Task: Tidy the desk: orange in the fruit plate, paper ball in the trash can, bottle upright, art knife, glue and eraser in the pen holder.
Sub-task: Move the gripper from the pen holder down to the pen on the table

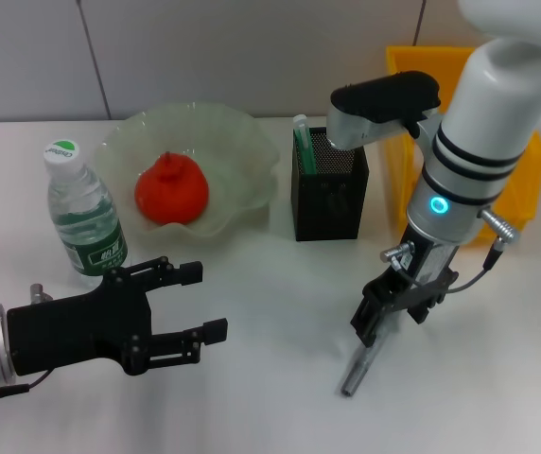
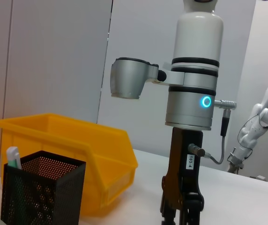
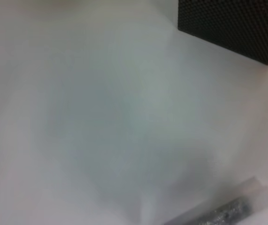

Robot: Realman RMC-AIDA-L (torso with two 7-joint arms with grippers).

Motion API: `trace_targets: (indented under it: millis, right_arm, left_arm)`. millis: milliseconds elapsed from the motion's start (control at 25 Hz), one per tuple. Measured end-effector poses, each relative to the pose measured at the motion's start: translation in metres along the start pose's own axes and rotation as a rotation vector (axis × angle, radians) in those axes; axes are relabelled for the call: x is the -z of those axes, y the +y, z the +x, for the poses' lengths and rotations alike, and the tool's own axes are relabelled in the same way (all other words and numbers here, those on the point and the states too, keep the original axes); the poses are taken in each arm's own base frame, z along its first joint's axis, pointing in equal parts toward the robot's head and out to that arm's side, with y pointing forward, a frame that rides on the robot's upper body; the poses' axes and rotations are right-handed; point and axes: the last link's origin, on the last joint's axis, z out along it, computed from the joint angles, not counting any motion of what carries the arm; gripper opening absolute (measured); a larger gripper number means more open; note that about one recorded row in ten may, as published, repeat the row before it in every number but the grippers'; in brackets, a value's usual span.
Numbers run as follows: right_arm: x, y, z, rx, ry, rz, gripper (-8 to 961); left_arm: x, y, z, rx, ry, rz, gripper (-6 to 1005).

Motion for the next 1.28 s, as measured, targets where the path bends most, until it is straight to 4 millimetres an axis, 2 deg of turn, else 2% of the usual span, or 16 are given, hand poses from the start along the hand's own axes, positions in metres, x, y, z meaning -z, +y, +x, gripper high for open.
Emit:
trace_targets:
  millis: [1280]
  right_arm:
    - [-0.016,-0.001,0.0,0.004,-0.016,-0.002,783]
  left_arm:
    - [0.0,0.001,-0.001,-0.01,-0.003,-0.001,812]
